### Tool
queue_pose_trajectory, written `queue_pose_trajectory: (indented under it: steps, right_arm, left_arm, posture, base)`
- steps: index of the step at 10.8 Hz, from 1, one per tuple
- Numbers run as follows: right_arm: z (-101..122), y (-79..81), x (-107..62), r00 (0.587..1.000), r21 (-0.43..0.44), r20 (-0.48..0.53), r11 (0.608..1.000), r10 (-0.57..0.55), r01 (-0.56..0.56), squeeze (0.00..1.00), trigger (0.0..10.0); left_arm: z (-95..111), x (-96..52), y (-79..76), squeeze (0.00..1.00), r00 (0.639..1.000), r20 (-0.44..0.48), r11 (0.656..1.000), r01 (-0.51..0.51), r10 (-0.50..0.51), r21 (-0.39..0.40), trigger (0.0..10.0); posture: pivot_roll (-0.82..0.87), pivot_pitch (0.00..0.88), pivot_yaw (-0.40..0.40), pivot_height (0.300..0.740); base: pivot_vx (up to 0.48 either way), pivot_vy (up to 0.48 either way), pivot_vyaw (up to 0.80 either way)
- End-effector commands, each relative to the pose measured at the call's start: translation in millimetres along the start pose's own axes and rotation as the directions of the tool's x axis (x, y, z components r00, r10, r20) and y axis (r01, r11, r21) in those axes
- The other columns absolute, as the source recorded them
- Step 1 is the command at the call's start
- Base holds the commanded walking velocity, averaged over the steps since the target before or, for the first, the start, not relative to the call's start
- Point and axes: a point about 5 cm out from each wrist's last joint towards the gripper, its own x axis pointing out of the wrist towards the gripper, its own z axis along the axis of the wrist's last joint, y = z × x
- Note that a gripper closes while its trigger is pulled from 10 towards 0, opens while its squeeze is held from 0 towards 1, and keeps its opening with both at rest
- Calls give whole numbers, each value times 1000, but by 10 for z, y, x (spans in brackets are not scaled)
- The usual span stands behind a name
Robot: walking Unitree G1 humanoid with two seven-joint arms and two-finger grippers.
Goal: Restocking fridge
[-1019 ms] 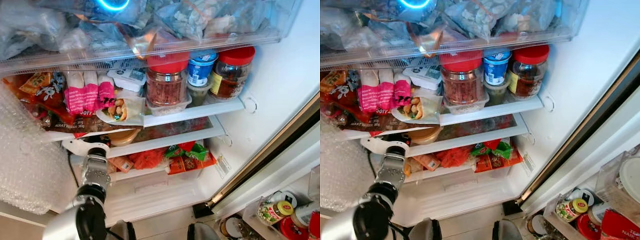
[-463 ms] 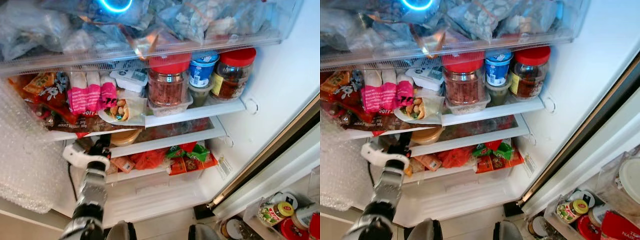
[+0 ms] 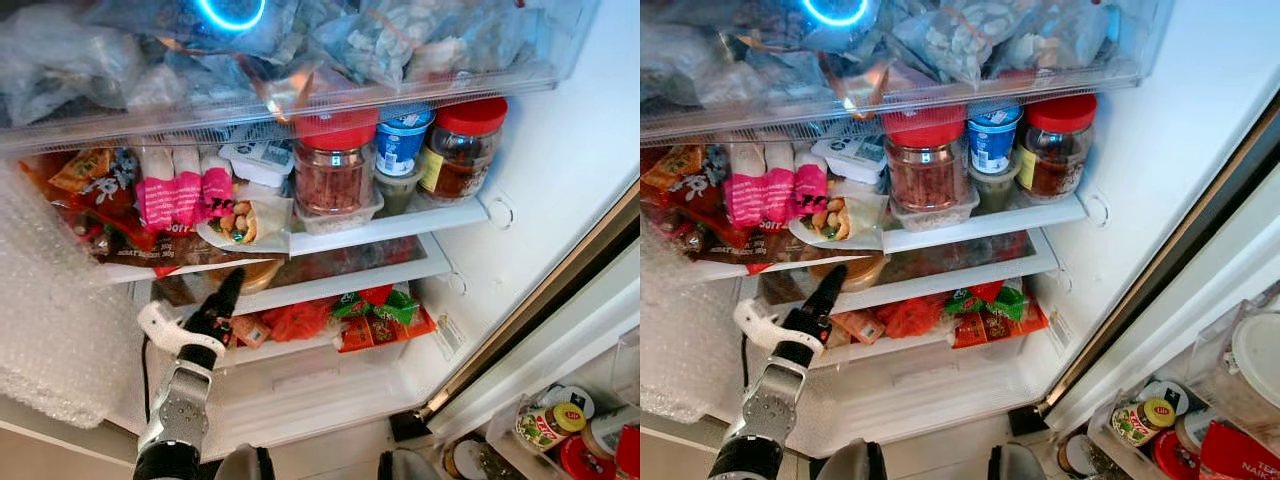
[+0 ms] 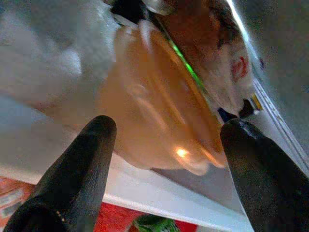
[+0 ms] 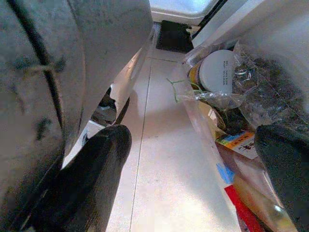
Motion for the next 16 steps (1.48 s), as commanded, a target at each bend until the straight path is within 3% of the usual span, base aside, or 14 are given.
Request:
queue_pose_trajectory:
  steps: [1, 2, 4, 8, 10, 13, 15, 16]
  right_arm:
    - [-97, 133, -22, 998, -11, -50, 999, 43, -44, 0, 10000]
    - [-90, 136, -18, 998, -11, -49, 999, 42, -43, 0, 10000]
    - [-81, 137, -13, 998, -15, -49, 999, 42, -43, 0, 10000]
    - [-100, 119, -19, 998, -15, -59, 999, 31, -32, 0, 10000]
    - [-107, 117, -22, 998, -11, -60, 1000, 26, -26, 0, 10000]
    - [-93, 109, -14, 998, -16, -61, 999, 31, -32, 0, 10000]
    - [-71, 107, -3, 998, -22, -58, 999, 34, -36, 0, 10000]
    - [-51, 107, 7, 998, -21, -55, 999, 34, -35, 0, 10000]
  left_arm:
    - [-12, -40, 8, 0, 1000, -30, 1000, 4, -3, 20, 10000]
    - [-14, -63, -7, 0, 998, -59, 999, 29, -28, 15, 10000]
    - [-44, 30, -69, 0, 994, -97, 998, 58, -58, -3, 10000]
    - [-92, 340, -165, 0, 988, -143, 999, 54, -52, 4, 10000]
    - [-64, 288, -117, 0, 989, -134, 998, 56, -55, 5, 10000]
    - [-17, 52, -85, 0, 986, -138, 978, 114, -90, 176, 10000]
    - [-17, -72, -184, 0, 975, -178, 946, 178, -133, 272, 10000]
    - [19, -158, -211, 0, 973, -191, 904, 193, -127, 381, 10000]
  posture:
    - [-128, 94, 35, 640]
    - [-128, 88, 40, 640]
    - [-126, 82, 41, 640]
    - [-159, 76, 47, 640]
    - [-163, 82, 48, 640]
    - [-124, 87, 36, 640]
    - [-116, 81, 38, 640]
    - [-111, 77, 41, 640]
  base:
    - [0, 0, 0]
    - [0, 0, 0]
    - [0, 0, 0]
    - [0, 0, 0]
    - [0, 0, 0]
    - [0, 0, 0]
    - [0, 0, 0]
    - [0, 0, 0]
